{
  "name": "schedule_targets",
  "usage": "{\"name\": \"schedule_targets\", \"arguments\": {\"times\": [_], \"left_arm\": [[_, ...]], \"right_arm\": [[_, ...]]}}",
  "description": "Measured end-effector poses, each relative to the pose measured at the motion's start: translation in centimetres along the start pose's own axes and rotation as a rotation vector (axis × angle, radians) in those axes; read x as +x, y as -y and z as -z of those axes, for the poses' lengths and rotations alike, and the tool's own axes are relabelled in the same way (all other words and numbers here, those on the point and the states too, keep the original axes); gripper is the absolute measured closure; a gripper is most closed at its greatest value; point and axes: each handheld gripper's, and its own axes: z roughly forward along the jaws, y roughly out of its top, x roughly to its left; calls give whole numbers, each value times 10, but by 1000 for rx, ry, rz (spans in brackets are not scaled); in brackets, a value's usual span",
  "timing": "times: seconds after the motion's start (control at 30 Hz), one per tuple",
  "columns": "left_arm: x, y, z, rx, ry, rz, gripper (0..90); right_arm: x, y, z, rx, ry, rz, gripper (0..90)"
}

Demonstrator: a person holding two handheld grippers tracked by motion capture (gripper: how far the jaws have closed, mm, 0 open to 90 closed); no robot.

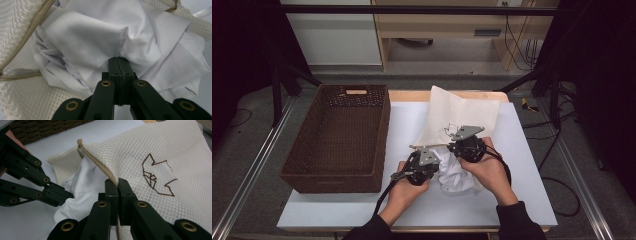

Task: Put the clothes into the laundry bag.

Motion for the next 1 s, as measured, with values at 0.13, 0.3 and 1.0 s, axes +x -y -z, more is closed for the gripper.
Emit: {"name": "schedule_targets", "arguments": {"times": [0.13, 0.3, 1.0], "left_arm": [[-1, -2, -3, -3, -7, -5, 900], [-1, -4, -8, -5, -13, -8, 900], [11, -16, -24, -9, -41, 16, 900]], "right_arm": [[-1, 2, -1, -4, -5, -1, 880], [-3, 3, -1, -11, -7, -2, 879], [-9, 6, 4, -24, -9, -7, 880]]}}
